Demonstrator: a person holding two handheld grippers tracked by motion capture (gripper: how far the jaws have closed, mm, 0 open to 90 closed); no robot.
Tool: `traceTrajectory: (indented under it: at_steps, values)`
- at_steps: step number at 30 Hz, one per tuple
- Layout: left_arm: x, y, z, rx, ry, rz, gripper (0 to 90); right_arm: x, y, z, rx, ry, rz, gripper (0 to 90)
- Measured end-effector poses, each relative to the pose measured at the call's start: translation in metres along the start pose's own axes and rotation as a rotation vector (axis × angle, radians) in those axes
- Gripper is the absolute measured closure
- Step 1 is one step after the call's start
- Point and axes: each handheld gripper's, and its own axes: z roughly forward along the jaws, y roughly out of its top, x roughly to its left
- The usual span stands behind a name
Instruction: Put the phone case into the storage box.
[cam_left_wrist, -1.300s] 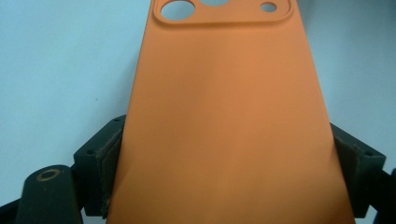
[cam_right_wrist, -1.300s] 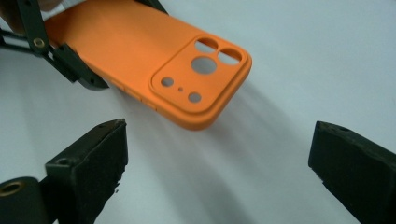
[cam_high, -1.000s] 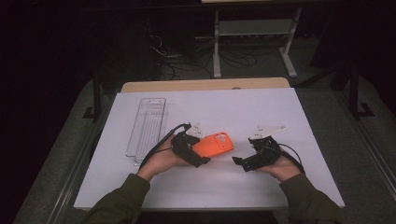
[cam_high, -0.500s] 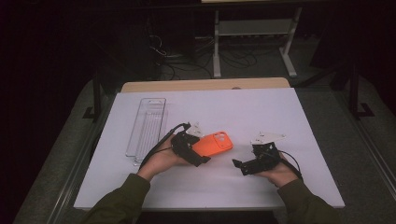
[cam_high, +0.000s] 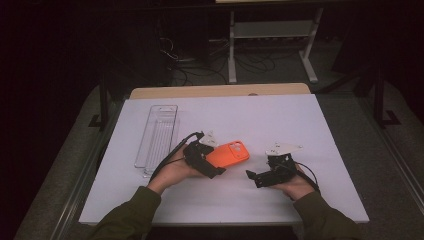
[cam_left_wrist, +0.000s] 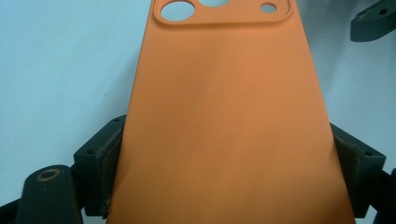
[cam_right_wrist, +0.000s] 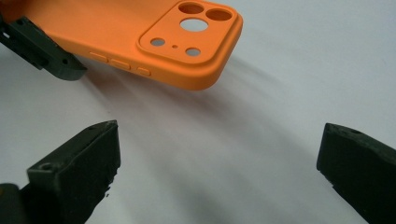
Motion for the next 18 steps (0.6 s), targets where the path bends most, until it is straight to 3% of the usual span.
traceTrajectory:
  at_steps: [18]
  values:
    - [0.0004,0.0005,-0.0008,-0.011,-0.005,-0.008,15.5,0.0033,-0.0013,0.0056,0.004,-0.058,-0.072,0.0]
